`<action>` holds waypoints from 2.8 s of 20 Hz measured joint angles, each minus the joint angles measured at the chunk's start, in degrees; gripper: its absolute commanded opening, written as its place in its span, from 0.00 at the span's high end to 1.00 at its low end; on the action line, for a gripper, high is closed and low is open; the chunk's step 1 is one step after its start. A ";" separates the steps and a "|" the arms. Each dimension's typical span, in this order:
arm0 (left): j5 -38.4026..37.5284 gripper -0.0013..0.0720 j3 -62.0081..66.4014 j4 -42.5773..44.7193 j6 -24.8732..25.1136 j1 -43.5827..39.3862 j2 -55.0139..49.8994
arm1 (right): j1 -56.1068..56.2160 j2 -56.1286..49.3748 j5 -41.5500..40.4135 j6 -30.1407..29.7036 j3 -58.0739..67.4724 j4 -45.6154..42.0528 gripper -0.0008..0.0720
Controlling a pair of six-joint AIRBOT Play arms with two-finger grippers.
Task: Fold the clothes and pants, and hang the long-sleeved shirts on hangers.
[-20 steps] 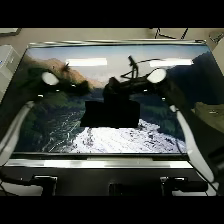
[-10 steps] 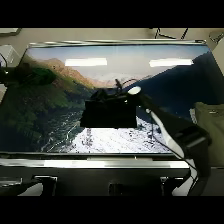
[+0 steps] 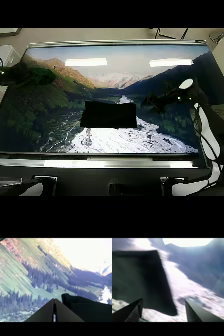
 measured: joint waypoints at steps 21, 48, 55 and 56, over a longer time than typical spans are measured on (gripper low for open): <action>0.55 0.95 -0.02 -0.83 -2.64 -3.50 0.02 | 0.17 -2.86 1.62 -22.25 0.79 23.17 0.93; 6.05 0.95 0.00 -1.05 -0.87 -3.50 -0.15 | -54.90 11.37 28.41 19.19 37.18 -15.52 0.93; 6.16 0.95 0.00 -1.53 -0.70 -3.50 -0.15 | -55.54 18.36 27.91 14.14 13.35 -33.33 0.93; 6.16 0.95 0.00 -1.84 -0.70 -3.50 -0.15 | -55.56 18.84 26.95 13.44 9.75 -34.42 0.93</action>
